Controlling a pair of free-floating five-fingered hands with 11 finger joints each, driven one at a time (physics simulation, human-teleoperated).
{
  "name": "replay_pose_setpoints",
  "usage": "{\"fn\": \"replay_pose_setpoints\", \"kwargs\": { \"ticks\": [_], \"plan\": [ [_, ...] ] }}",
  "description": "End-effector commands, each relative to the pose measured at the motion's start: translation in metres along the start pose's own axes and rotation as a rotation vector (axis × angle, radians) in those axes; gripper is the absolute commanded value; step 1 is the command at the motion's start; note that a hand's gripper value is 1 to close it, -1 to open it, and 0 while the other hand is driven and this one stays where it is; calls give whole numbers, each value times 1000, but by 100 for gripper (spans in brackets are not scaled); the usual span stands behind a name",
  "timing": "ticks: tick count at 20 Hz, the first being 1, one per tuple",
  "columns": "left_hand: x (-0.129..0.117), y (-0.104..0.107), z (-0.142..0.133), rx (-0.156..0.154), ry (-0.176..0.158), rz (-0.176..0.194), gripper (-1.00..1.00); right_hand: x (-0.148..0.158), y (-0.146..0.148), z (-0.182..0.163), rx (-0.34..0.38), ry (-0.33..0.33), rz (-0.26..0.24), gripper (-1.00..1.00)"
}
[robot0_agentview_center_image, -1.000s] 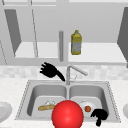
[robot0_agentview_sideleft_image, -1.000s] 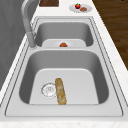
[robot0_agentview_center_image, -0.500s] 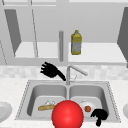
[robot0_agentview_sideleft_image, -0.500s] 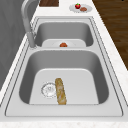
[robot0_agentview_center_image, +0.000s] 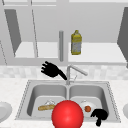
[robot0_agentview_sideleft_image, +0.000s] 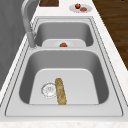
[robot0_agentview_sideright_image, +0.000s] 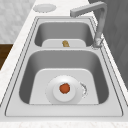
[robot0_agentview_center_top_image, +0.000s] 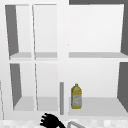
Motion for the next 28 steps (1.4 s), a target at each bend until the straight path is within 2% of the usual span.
{"fn": "replay_pose_setpoints", "kwargs": {
  "ticks": [1,4,8,11,14,19,25,28],
  "plan": [
    [3,-1,-2,115,43,-44,-100,0,0,0,0,0,0,0],
    [4,-3,-3,119,15,-68,-100,0,0,0,0,0,0,0],
    [4,-4,-5,143,25,-66,-100,0,0,0,0,0,0,0],
    [4,-5,-6,148,22,-71,-100,0,0,0,0,0,0,0],
    [3,-11,-12,134,-4,-99,-100,0,0,0,0,0,0,0],
    [1,-19,-19,160,-3,-130,-100,0,0,0,0,0,0,0],
    [-3,-27,-29,187,0,-139,-100,0,0,0,0,0,0,0],
    [-12,-34,-37,182,-21,-136,-100,0,0,0,0,0,0,0]
  ]
}}
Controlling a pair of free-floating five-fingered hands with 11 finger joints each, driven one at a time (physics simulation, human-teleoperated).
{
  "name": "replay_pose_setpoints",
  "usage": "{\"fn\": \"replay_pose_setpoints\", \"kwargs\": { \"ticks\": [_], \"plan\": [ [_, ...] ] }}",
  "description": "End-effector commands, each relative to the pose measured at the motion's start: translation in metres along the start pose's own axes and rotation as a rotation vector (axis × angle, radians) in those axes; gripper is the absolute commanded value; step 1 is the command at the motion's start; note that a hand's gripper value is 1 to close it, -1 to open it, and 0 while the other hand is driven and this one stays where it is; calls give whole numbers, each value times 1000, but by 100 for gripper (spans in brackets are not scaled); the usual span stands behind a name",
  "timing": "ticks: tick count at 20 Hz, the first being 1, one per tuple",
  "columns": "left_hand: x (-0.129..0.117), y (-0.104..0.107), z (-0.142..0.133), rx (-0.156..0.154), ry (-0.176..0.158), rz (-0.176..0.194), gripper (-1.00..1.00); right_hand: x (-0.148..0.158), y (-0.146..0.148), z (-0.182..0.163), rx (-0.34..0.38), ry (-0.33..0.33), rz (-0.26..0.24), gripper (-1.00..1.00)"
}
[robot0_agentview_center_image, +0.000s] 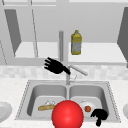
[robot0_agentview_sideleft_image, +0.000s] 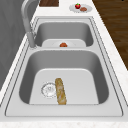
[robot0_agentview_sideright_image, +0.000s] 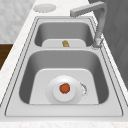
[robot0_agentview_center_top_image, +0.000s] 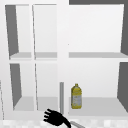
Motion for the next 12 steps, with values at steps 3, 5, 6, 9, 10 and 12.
{"fn": "replay_pose_setpoints", "kwargs": {
  "ticks": [3,5,6,9,10,12],
  "plan": [
    [-19,-15,-13,82,-25,-13,-100,0,0,0,0,0,0,0],
    [-26,-19,-19,84,-22,-7,-100,0,0,0,0,0,0,0],
    [-29,-21,-22,86,-17,-1,-100,0,0,0,0,0,0,0],
    [-41,-21,-34,82,10,22,-100,0,0,0,0,0,0,0],
    [-44,-20,-37,80,22,28,-100,0,0,0,0,0,0,0],
    [-51,-20,-45,83,27,30,-100,0,0,0,0,0,0,0]
  ]
}}
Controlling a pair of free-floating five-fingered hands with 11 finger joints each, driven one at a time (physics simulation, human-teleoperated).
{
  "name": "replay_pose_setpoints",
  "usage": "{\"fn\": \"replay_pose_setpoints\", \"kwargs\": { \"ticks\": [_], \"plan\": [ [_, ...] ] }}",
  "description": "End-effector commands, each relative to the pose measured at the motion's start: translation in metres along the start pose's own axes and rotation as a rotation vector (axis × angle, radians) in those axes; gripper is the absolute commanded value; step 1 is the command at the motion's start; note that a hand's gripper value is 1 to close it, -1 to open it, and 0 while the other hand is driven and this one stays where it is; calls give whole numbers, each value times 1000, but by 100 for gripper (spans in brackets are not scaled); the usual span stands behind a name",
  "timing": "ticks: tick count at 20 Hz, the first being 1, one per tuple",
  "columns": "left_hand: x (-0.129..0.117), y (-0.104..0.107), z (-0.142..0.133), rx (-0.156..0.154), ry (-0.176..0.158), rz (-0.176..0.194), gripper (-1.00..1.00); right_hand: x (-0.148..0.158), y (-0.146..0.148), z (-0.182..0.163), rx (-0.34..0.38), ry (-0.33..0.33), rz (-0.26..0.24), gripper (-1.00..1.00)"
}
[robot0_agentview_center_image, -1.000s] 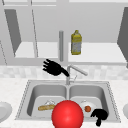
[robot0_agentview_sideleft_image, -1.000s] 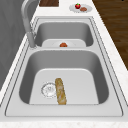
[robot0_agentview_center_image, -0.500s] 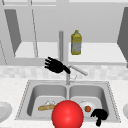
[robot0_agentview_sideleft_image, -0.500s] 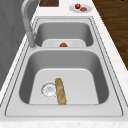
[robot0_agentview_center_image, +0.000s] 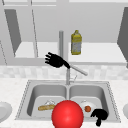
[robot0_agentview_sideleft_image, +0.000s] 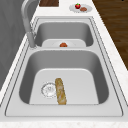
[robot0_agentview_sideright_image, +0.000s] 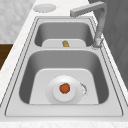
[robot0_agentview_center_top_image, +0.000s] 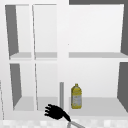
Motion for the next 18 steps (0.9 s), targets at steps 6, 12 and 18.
{"fn": "replay_pose_setpoints", "kwargs": {
  "ticks": [6,12,18],
  "plan": [
    [-24,-2,-29,87,30,15,-100,0,0,0,0,0,0,0],
    [-32,-16,-39,119,40,13,-100,0,0,0,0,0,0,0],
    [-50,-30,-55,122,38,49,-100,0,0,0,0,0,0,0]
  ]
}}
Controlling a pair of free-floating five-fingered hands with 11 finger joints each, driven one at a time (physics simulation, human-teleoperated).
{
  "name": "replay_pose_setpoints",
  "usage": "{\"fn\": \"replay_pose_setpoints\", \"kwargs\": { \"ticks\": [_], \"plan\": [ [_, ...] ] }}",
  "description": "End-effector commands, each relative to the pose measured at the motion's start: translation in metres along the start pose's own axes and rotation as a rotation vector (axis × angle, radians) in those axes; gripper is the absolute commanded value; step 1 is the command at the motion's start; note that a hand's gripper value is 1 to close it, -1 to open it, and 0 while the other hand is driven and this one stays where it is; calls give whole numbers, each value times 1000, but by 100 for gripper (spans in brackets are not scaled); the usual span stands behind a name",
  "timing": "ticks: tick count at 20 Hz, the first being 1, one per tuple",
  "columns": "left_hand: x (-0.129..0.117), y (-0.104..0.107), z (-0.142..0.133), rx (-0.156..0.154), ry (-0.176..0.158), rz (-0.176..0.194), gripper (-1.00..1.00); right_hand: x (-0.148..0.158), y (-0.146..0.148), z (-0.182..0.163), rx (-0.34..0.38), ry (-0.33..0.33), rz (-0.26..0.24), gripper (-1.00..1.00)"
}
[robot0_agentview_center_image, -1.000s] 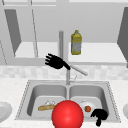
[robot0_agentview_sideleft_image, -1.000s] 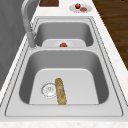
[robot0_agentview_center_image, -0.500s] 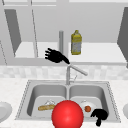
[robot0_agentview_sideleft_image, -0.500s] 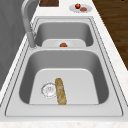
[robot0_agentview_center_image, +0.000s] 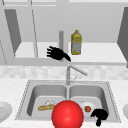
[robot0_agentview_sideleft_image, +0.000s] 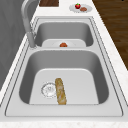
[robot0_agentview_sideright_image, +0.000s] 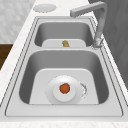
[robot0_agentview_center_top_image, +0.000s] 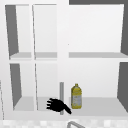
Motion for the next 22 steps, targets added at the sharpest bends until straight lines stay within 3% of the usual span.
{"fn": "replay_pose_setpoints", "kwargs": {
  "ticks": [1,7,11,13,16,20,21,22],
  "plan": [
    [-15,-10,-12,95,22,38,-100,0,0,0,0,0,0,0],
    [-41,-28,-32,88,31,44,-100,0,0,0,0,0,0,0],
    [-40,-32,-36,117,63,47,-100,0,0,0,0,0,0,0],
    [-41,-40,-33,112,87,51,-100,0,0,0,0,0,0,0],
    [-38,-51,-30,122,90,19,-100,0,0,0,0,0,0,0],
    [-45,-69,-23,152,71,-59,-100,0,0,0,0,0,0,0],
    [-45,-72,-22,164,67,-79,100,0,0,0,0,0,0,0],
    [-45,-64,-12,167,71,-113,100,0,0,0,0,0,0,0]
  ]
}}
